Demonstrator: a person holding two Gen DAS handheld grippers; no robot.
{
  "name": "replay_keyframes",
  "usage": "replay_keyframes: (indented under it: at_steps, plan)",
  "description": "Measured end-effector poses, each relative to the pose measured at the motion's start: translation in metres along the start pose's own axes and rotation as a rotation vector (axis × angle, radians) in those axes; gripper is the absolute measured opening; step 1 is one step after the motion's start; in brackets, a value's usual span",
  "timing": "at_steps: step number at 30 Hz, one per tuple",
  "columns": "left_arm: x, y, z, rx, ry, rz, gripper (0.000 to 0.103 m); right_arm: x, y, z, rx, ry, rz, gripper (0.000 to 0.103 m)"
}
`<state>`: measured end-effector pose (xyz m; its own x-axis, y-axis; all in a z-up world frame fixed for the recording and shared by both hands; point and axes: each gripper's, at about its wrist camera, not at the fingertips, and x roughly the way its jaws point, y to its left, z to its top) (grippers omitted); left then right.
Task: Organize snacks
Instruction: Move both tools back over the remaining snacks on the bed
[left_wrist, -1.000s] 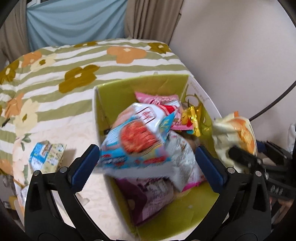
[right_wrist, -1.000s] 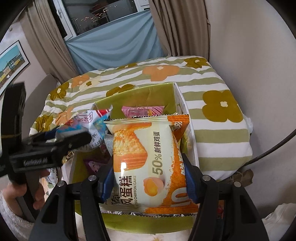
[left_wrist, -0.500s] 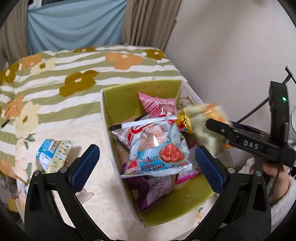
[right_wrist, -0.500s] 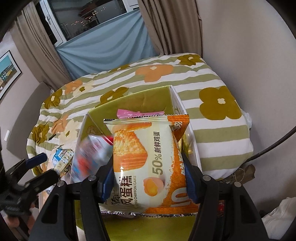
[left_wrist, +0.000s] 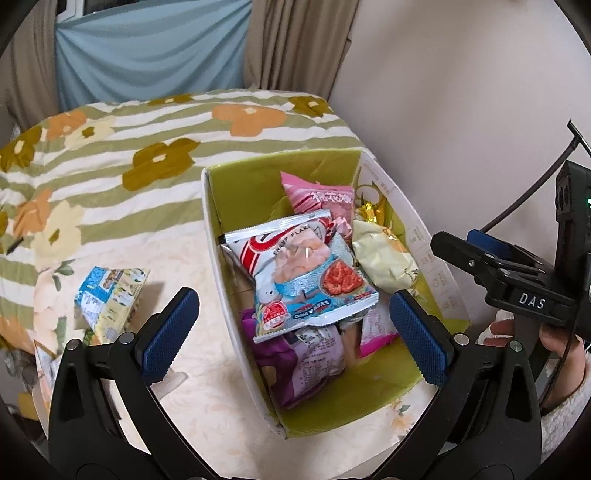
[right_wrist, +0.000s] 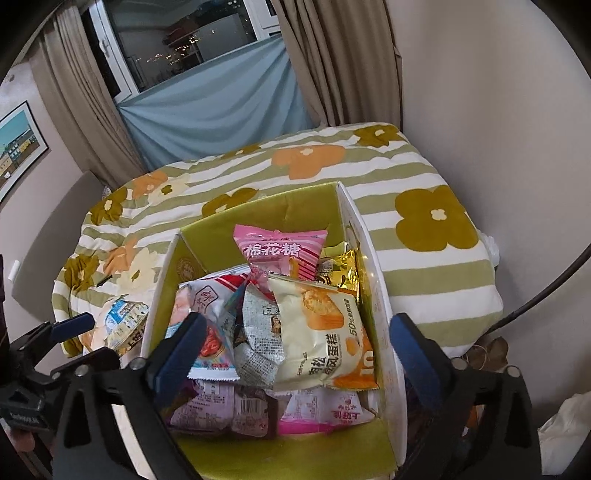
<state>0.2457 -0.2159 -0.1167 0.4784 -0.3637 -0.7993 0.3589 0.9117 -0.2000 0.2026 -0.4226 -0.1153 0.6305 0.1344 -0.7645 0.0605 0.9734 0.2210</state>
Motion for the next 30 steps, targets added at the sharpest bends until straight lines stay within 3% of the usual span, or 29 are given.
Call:
replay_keyframes:
  at_steps: [9, 14, 22, 30]
  plan:
    - [-0.041, -0.008, -0.014, -0.039, -0.071, 0.045, 0.102, -0.034, 0.007, -0.002, -0.072, -0.058, 0.040, 0.100]
    - [-0.079, 0.006, -0.037, -0.098, -0.111, 0.146, 0.102, -0.048, 0.027, -0.004, -0.157, -0.050, 0.099, 0.100]
    - [-0.130, 0.067, -0.082, -0.251, -0.146, 0.302, 0.102, -0.061, 0.078, -0.012, -0.244, -0.085, 0.241, 0.100]
    - [-0.147, 0.143, -0.114, -0.340, -0.111, 0.350, 0.102, -0.043, 0.153, -0.019, -0.347, -0.074, 0.280, 0.100]
